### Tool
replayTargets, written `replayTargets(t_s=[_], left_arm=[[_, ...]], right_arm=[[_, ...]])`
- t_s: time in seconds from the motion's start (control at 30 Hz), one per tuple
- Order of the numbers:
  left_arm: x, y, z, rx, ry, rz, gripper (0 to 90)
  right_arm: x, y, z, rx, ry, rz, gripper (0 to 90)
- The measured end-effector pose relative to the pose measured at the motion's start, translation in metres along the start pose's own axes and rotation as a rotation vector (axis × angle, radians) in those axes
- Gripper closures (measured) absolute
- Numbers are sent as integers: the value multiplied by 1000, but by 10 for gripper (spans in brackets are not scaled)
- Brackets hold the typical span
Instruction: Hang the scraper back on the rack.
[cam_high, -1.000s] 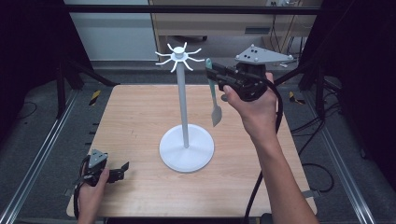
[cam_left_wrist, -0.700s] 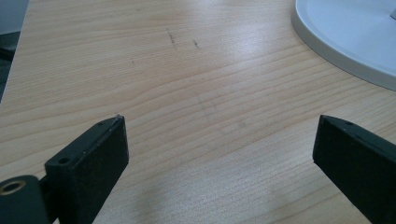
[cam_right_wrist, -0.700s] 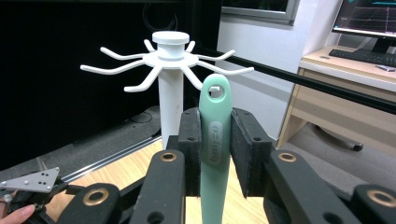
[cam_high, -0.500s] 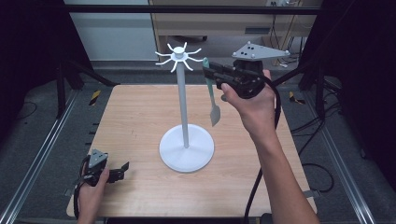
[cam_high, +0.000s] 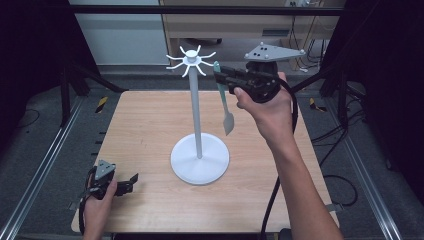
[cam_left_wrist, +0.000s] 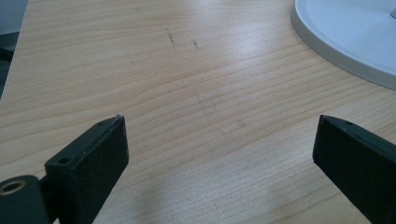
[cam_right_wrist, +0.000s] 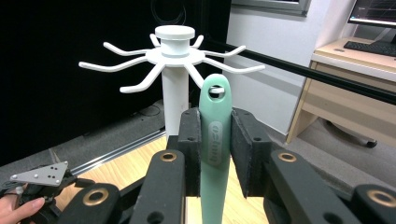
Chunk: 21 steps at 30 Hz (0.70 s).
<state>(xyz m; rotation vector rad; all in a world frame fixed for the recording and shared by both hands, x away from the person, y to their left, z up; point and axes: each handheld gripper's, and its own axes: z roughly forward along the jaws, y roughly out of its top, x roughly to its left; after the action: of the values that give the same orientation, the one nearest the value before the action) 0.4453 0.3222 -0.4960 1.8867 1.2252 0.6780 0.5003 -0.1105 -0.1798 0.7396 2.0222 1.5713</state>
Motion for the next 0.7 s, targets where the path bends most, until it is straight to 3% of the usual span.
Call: replayTargets(t_s=[0.37,0.7], left_arm=[[0,0,0,1,2,3,31],[0,0,1,4,6,9,31]], right_arm=[[6,0,7,8,-24,-27,744],[6,-8,-3,-10,-51,-36,683]])
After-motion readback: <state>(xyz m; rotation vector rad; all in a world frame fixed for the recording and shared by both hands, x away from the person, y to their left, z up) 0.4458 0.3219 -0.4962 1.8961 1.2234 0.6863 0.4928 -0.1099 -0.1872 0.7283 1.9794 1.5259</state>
